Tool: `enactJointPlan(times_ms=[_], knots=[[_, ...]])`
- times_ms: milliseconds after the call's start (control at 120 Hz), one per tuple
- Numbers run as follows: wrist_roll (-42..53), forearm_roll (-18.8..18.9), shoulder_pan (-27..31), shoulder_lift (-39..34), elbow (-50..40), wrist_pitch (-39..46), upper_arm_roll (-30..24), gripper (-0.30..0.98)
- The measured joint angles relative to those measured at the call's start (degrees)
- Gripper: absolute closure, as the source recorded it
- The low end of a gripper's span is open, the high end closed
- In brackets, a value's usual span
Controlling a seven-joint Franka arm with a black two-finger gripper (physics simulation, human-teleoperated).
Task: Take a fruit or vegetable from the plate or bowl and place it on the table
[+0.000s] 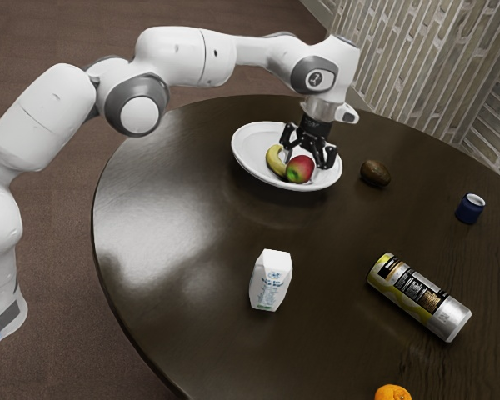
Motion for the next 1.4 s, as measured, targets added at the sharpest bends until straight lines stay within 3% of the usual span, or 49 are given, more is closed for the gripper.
enactJointPlan(times_ms=[200,542,775,942,992,1258,1333,1400], knots=[[-0.54,0.07,-0.01,0.0,0.01,0.11,0.0,0.24],[-2.19,1.28,-4.88,-6.95,0.19,-5.02,-0.34,0.25],[-4.35,10.2,-5.86,-7.56,-0.47,-8.98,-19.82,0.25],[-6.29,13.08,-5.54,-5.99,-2.58,-9.79,-22.39,0.25],[-6.73,13.6,-5.56,-5.77,-2.67,-9.88,-22.45,0.18],[-6.72,16.02,-6.75,-8.67,-2.69,-10.16,-21.03,0.03],[-3.83,16.87,-11.86,-19.24,-6.78,-10.25,-11.38,0.01],[-0.43,14.3,-14.84,-34.7,-18.92,-9.66,-1.15,0.01]])
